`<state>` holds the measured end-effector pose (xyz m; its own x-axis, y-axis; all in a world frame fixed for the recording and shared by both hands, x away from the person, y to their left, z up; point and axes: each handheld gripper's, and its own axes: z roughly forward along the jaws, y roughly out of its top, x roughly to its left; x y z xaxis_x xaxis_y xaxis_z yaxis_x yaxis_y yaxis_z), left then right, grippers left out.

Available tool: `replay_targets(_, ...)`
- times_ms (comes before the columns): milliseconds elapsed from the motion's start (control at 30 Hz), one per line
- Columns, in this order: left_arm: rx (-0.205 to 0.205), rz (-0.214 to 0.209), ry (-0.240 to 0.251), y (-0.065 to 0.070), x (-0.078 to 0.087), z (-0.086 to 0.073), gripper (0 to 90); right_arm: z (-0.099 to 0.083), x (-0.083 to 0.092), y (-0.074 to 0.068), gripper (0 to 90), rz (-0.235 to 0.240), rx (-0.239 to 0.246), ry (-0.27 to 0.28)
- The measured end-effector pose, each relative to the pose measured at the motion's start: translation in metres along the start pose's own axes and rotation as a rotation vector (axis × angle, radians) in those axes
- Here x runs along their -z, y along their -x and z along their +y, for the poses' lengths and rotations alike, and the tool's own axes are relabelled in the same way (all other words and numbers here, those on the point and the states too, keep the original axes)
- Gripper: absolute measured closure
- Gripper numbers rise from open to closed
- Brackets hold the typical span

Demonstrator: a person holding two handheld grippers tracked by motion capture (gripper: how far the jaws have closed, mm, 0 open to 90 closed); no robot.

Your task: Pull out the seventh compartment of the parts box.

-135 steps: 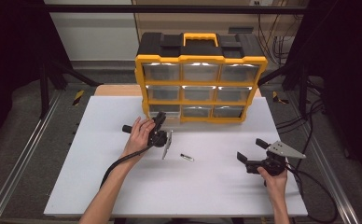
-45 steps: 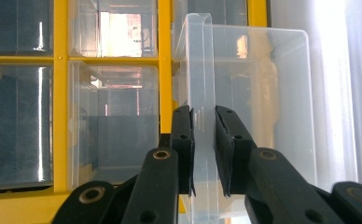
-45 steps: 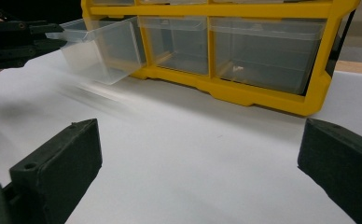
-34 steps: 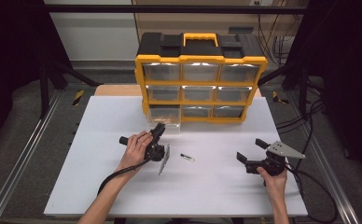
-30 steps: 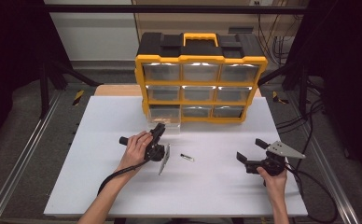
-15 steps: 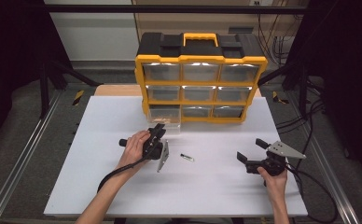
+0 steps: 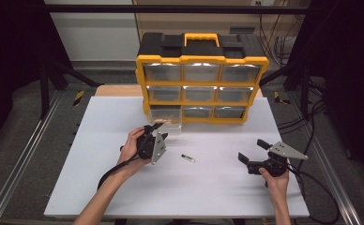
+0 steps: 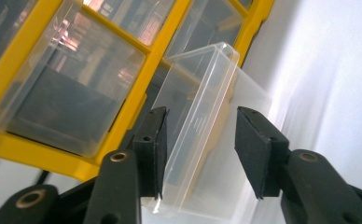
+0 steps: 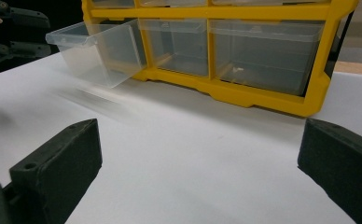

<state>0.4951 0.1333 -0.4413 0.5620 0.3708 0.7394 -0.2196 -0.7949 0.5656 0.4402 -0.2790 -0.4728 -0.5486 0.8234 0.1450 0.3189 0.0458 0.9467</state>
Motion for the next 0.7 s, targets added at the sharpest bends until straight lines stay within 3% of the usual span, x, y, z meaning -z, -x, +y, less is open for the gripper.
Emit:
replay_targets(33, 0.043, -0.011, 0.008, -0.002, 0.001, 0.000, 53.4, 0.000, 0.000, 0.000, 0.4, 0.000, 0.001, 0.001)
replay_targets(433, 0.350, -0.086, 0.045, -0.016, 0.011, -0.005, 43.4, 0.000, 0.000, 0.000, 0.4, 0.000, 0.002, 0.000)
replay_targets(567, 0.429, -0.105, 0.056, -0.020, 0.013, -0.008, 40.4, 0.000, 0.000, 0.000, 0.4, 0.000, 0.002, 0.002)
replay_targets(700, 0.481, -0.107, 0.066, -0.022, 0.016, -0.010, 38.8, 0.000, 0.000, 0.000, 0.4, -0.001, 0.004, 0.002)
